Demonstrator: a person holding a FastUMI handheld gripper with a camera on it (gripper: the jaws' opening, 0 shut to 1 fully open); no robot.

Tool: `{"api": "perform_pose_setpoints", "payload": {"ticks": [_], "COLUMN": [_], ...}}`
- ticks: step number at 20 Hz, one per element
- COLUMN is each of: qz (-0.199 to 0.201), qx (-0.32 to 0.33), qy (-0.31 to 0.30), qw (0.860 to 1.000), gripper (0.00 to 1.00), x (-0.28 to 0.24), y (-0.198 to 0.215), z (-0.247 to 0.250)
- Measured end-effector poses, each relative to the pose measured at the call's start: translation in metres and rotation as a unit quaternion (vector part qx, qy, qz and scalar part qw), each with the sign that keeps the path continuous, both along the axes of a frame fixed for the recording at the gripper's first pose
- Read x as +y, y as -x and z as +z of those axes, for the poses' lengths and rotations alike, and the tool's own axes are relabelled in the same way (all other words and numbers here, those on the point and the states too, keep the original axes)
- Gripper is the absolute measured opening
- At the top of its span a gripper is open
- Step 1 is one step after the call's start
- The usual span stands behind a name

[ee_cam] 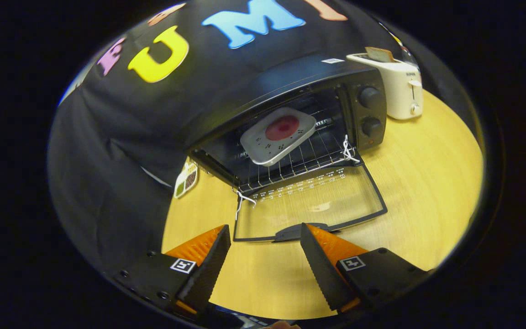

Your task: Open the toaster oven, put the food inside, and close the toaster oven door.

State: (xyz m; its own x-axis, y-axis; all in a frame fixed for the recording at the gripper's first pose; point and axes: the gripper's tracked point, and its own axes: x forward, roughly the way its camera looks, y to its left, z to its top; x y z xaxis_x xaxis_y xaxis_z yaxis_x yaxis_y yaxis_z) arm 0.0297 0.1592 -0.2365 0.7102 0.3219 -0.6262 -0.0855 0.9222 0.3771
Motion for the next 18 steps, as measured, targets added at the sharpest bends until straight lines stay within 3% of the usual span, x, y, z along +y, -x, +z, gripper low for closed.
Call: {"api": "perform_pose_setpoints", "payload": {"ticks": [4,8,14,18], "qz": [0.044,0.055,0.029,0.027], "qx": [0.013,0.022,0.048,0.051], "qy": [0.1,0.182,0.232,0.225], "qw": [0.994,0.981,0.971,0.973], "gripper": [0.98,0.98,0.98,0.99], "x": [-0.003,-0.02,-0.047,-0.039], "y": [0.019,0.029,0.022,0.015], "z": [-0.034,-0.063,-0.097,-0.102]}}
